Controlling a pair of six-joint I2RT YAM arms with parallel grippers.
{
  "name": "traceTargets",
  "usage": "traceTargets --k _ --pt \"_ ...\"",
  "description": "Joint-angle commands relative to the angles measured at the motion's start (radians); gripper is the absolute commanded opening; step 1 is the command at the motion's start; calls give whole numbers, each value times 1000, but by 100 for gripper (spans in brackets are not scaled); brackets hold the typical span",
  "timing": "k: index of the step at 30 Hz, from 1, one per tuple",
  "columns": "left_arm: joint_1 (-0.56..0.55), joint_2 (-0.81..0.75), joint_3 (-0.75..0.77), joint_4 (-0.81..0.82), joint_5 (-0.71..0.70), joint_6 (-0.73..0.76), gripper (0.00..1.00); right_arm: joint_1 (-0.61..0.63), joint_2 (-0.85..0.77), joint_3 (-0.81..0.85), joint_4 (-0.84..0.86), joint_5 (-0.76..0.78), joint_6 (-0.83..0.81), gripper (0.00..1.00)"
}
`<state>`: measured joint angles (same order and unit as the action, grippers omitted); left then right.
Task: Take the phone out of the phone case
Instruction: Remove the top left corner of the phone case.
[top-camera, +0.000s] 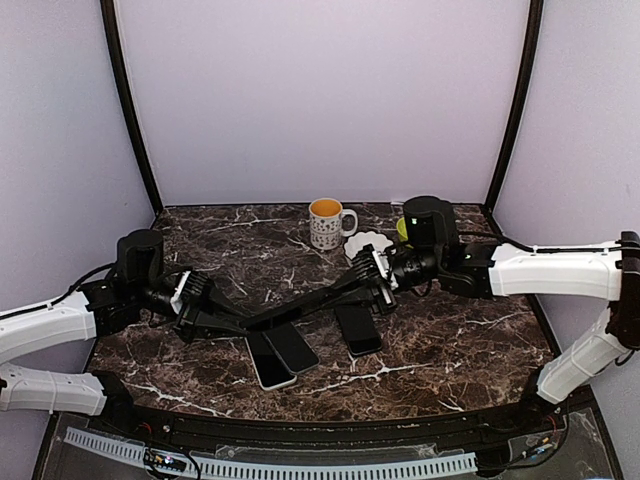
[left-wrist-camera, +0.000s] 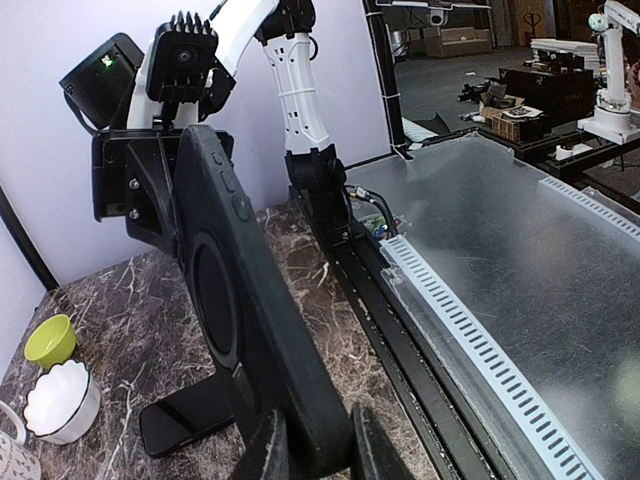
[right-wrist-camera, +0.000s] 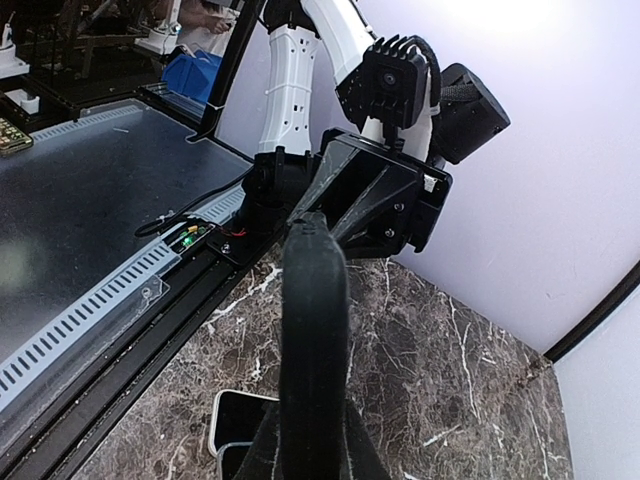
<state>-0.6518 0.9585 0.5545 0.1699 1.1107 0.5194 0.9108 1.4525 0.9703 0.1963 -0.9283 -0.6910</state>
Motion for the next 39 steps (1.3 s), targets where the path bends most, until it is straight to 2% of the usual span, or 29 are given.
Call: traceTargets --k 1,11,17,21,27,33,36,39 --pt "-18 3 -3 -18 62 0 15 29 -34 24 91 23 -58 0" --pt "-26 13 9 -64 106 3 14 33 -8 67 107 89 -12 0" --pt "-35 23 16 -87 125 6 14 33 -11 45 126 57 -101 0" --pt "-50 37 23 -115 140 9 14 33 6 80 73 27 -137 0" --pt "-84 30 38 -165 136 59 14 47 7 84 90 12 -141 0" --pt "-92 33 74 -299 86 152 15 80 15 57 116 60 -204 0" --pt "-94 42 116 -434 3 235 16 109 22 55 114 113 -264 0" --pt "-92 59 153 -501 -38 291 16 131 28 51 113 167 -323 0"
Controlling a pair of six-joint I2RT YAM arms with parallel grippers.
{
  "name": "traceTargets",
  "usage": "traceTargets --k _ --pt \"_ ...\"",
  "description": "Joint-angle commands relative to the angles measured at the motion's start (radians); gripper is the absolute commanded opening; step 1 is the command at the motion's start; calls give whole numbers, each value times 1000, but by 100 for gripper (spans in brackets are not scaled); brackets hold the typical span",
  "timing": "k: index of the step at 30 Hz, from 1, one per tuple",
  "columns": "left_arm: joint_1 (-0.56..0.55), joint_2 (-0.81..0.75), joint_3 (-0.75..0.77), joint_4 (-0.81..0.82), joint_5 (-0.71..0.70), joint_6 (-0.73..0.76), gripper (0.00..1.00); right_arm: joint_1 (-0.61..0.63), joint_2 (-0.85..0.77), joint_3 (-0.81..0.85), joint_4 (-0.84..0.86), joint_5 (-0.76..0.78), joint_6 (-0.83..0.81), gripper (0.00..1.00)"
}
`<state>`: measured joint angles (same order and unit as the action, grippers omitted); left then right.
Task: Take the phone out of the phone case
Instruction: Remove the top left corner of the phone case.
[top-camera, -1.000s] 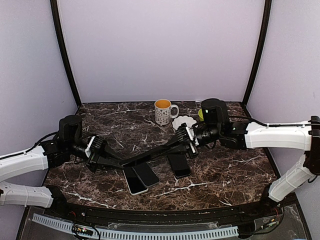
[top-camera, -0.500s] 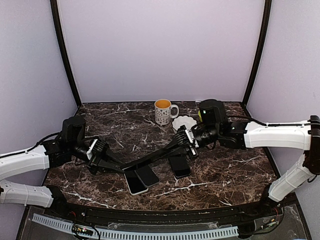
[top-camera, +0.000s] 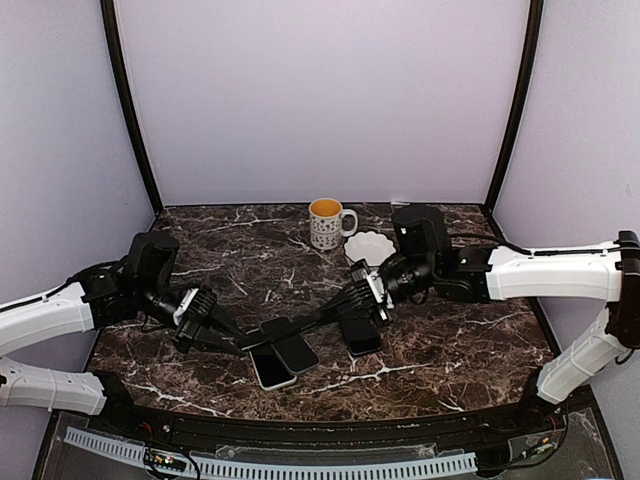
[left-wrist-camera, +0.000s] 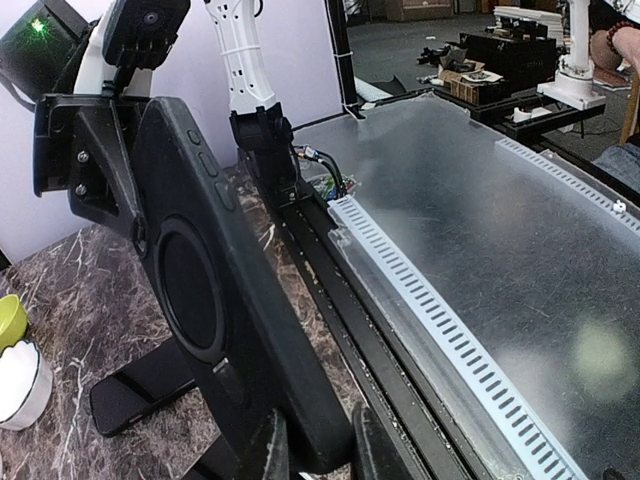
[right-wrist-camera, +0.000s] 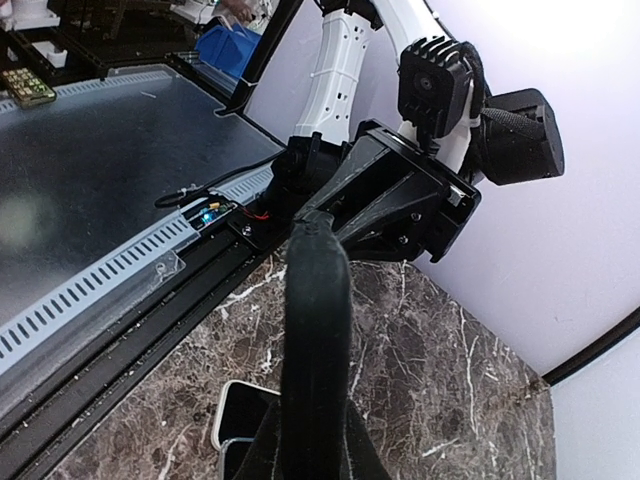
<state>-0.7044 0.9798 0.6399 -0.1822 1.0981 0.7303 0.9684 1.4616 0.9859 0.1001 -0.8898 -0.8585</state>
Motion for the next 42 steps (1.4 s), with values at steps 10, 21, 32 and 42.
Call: traceTargets --k 10,21,32,42 --pt "-43 -20 61 -187 -100 107 16 139 6 -20 279 298 -295 0" --pt "-62 -24 72 -238 -161 141 10 199 11 -41 329 365 -396 0" --pt "-71 -47 68 -259 -173 153 0 250 6 -33 264 410 -494 0" --pt "-75 -48 90 -315 -150 160 0 304 10 -37 236 483 -558 0"
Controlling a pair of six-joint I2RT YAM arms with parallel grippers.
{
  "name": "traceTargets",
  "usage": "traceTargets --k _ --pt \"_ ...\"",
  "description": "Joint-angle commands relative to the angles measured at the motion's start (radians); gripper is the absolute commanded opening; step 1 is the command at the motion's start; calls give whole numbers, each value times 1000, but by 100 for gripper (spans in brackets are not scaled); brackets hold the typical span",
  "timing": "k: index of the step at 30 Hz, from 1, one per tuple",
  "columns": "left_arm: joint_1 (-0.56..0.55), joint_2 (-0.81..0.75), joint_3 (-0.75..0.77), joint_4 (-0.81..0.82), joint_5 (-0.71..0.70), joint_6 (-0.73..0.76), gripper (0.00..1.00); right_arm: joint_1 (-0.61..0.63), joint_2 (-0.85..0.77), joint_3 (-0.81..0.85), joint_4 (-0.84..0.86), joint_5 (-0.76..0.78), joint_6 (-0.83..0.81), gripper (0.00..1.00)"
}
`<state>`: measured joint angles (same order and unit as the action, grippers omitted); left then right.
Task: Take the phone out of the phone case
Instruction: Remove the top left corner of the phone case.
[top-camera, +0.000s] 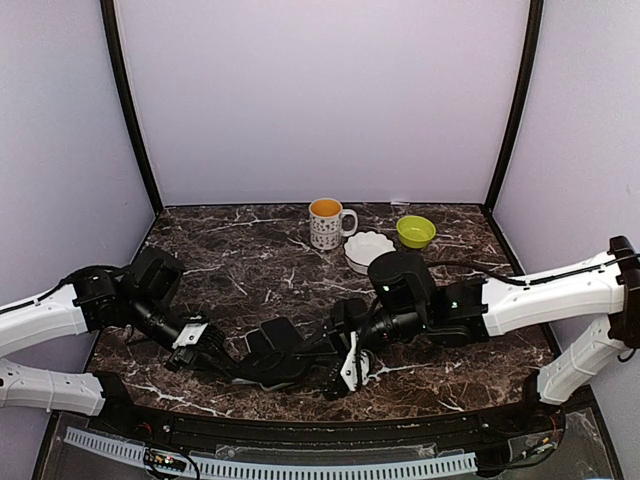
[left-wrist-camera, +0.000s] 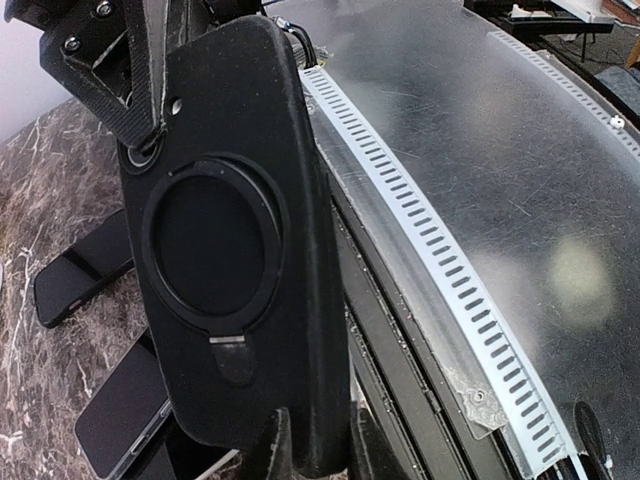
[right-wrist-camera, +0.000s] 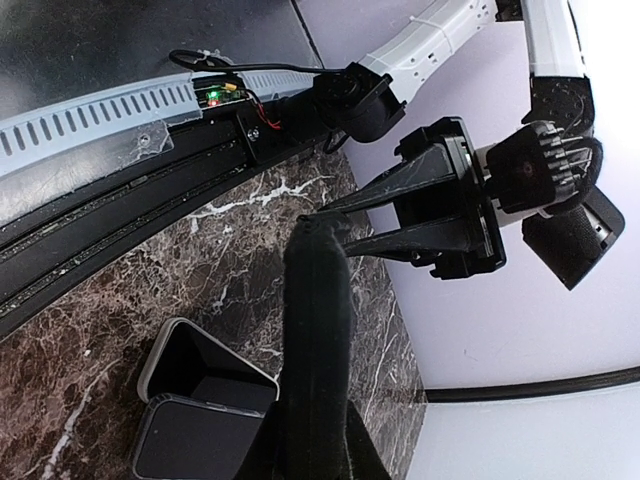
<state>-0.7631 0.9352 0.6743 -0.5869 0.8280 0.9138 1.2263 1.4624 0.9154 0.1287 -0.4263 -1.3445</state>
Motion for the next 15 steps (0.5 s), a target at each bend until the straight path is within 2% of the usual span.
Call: traceTargets --k 1,4,6,7,9,11,15 --pt "-17 -8 52 93 115 -24 0 47 9 32 215 21 -57 0" --pt "-17 -14 45 99 85 -26 3 48 8 12 286 33 -8 0" --pt "-17 -24 38 115 69 -29 21 48 9 1 327 49 23 0" --pt "-18 -36 31 122 62 -31 37 46 9 -2 336 55 37 0" --pt "-17 -63 15 148 37 -39 53 45 7 -9 356 73 64 0" --pt "-16 -94 1 169 8 -41 62 40 2 -25 378 90 89 0" --pt "-16 -154 -31 222 -52 -45 69 24 -24 -69 464 162 201 0"
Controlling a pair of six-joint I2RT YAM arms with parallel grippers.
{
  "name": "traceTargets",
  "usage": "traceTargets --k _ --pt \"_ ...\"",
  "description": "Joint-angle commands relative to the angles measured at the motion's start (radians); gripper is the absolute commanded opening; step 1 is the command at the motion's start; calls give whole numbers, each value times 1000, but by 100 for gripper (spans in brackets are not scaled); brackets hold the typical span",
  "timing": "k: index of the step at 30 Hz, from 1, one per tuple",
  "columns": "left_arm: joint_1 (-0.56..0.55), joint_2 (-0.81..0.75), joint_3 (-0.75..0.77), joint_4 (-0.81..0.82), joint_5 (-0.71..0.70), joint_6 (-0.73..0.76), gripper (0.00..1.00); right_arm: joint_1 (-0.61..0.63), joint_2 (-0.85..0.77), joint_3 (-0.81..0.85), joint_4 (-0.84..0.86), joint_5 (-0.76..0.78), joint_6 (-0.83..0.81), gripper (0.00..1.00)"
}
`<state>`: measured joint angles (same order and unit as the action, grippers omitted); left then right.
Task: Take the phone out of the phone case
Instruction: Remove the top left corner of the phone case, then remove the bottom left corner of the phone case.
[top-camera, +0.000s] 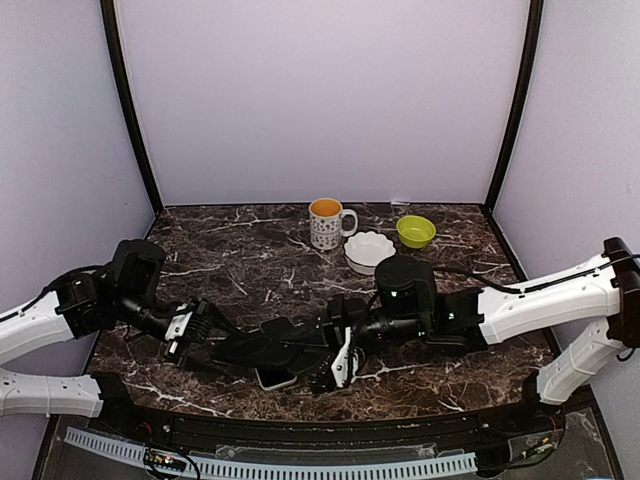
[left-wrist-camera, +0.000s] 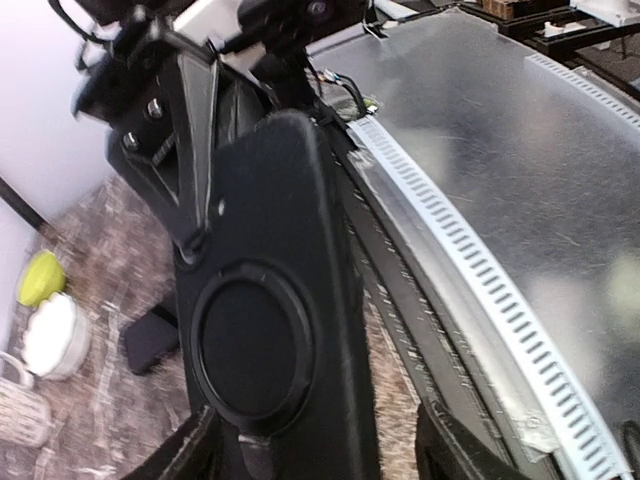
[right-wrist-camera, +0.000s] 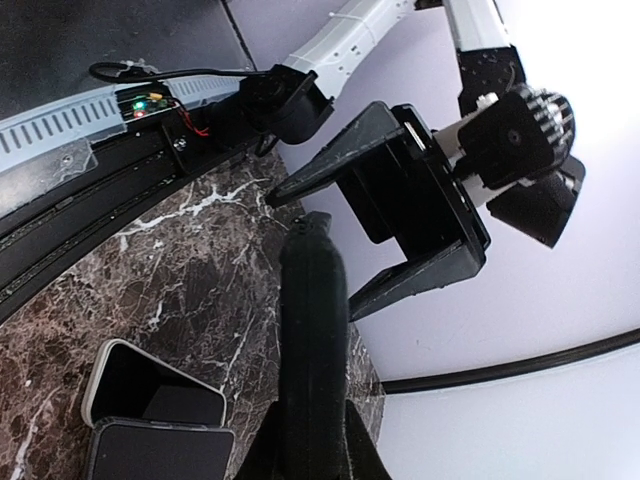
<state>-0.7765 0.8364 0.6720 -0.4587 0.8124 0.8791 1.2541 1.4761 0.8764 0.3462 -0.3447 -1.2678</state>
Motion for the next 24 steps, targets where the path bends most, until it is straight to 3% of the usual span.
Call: traceTargets --k 1,6,11,16,21,24 --pt "-1 -76 -35 123 -58 -14 70 -10 -47 -45 274 107 166 0" --pt "70 -170 -84 246 -85 -62 72 -32 -110 -143 375 230 352 0" --pt "185 -293 -174 510 0 -194 76 -36 -170 -215 436 339 518 0" --pt "213 -324 -217 668 -77 -289 80 -36 -209 -235 518 464 747 0" --pt "216 -308 -241 768 -161 -399 80 -46 -187 -60 326 694 1010 0" --pt "215 -274 -229 803 -189 -463 79 -63 -168 39 203 715 1139 0"
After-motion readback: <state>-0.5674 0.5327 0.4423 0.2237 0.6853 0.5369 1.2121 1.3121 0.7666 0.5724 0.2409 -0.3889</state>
